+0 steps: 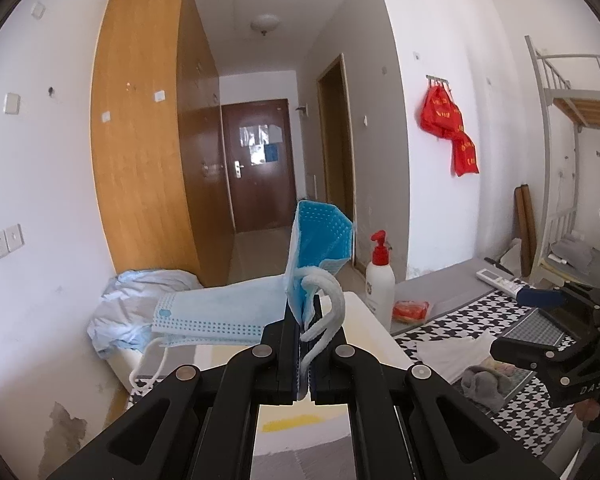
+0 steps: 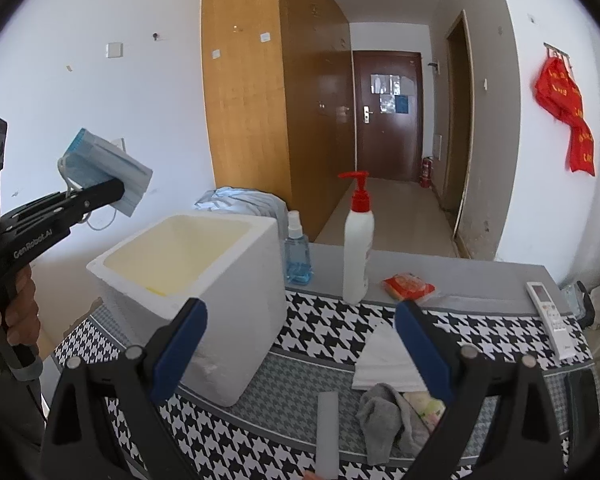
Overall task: Organize soft objects
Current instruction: 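Withdraw the right gripper while left gripper carries the mask over the box, then lower the blue face mask into the foam box and open left gripper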
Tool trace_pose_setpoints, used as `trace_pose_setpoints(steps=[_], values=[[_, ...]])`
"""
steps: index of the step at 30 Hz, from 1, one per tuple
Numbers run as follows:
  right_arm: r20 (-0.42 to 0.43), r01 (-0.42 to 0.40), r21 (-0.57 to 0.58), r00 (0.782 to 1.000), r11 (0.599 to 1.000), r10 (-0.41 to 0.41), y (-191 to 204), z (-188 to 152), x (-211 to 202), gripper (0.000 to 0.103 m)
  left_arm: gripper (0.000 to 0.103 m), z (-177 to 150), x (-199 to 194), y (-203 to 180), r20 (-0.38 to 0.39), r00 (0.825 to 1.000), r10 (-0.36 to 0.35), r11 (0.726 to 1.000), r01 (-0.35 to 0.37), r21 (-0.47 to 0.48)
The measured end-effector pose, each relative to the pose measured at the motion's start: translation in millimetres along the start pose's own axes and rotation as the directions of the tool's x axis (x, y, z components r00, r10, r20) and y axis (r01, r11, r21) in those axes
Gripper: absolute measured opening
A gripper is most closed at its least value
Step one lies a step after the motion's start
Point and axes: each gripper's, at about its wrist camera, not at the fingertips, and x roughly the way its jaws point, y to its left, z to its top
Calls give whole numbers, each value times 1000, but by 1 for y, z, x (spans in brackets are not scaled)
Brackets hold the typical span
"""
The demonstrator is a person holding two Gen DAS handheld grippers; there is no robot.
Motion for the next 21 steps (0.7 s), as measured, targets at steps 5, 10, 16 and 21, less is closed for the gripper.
trace_pose_setpoints(steps=[5,10,16,21], values=[[-4,10,11,1000,1000,-10,-6,-3,-1,97,3,1,6,-2,-12,1000,-8,1000,8,-1],[-5,19,19,1000,1000,-19,-11,-6,-3,97,3,4,14,-7,-31,999,-13,1000,13,-2],[-2,23,35,1000,999,-23,-17,-11,-5,97,3,5,26,-9,-64,998,-22,1000,21,-8],[-5,32,45,999,998,-32,-21,-15,-5,97,3,4,38,-5,-97,995,-25,1000,24,-17]])
